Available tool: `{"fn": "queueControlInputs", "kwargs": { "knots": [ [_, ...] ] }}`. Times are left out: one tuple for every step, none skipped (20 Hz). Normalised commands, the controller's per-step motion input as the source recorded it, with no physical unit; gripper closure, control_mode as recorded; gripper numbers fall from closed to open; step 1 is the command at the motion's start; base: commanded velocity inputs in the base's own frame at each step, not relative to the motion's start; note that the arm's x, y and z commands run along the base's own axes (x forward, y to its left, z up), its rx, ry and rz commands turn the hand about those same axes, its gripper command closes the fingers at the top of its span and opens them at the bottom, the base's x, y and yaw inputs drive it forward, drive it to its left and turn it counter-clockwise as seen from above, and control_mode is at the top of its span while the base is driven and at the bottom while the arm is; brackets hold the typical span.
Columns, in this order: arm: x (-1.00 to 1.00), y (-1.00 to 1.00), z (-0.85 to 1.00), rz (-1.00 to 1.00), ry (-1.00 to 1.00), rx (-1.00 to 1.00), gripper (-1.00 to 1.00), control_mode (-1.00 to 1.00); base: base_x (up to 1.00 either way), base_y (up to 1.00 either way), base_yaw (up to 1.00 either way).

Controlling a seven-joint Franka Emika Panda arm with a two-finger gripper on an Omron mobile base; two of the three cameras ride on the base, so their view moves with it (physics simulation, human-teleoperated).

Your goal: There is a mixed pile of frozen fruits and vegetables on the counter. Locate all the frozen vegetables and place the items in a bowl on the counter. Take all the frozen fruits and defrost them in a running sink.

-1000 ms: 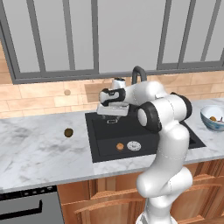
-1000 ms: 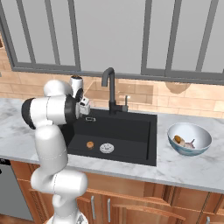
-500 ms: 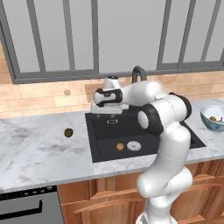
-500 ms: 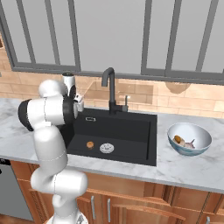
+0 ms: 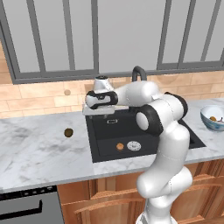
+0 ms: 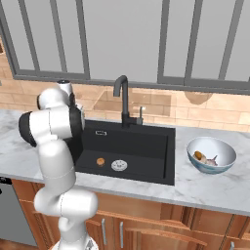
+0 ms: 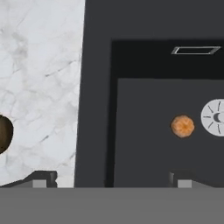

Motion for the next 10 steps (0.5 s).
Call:
{"fn": "queueControlInputs", "kwargs": {
  "knots": [
    [-0.04, 0.35, 0.0, -0.02, 0.0, -0.03, -1.0, -1.0, 0.0, 0.0, 0.0],
    [-0.02, 0.36, 0.0, -0.06, 0.0, -0.03, -1.0, -1.0, 0.0, 0.0, 0.0],
    [-0.02, 0.34, 0.06, -0.05, 0.0, -0.03, -1.0, -1.0, 0.0, 0.0, 0.0],
    [-0.01, 0.35, 0.01, -0.04, 0.0, -0.01, -1.0, -1.0, 0.0, 0.0, 0.0],
    [-0.02, 0.31, 0.0, 0.0, 0.01, 0.0, -1.0, -1.0, 0.0, 0.0, 0.0],
    [-0.01, 0.34, 0.0, 0.03, 0.04, 0.0, -1.0, -1.0, 0.0, 0.0, 0.0],
    [0.0, 0.36, 0.0, 0.05, 0.06, 0.0, -1.0, -1.0, 0.0, 0.0, 0.0],
    [0.0, 0.36, 0.01, 0.06, 0.06, 0.0, -1.0, -1.0, 0.0, 0.0, 0.0],
    [0.0, 0.36, 0.01, 0.05, 0.04, 0.0, -1.0, -1.0, 0.0, 0.0, 0.0],
    [-0.03, 0.35, 0.01, 0.05, 0.03, 0.0, -1.0, -1.0, 0.0, 0.0, 0.0]
  ]
}}
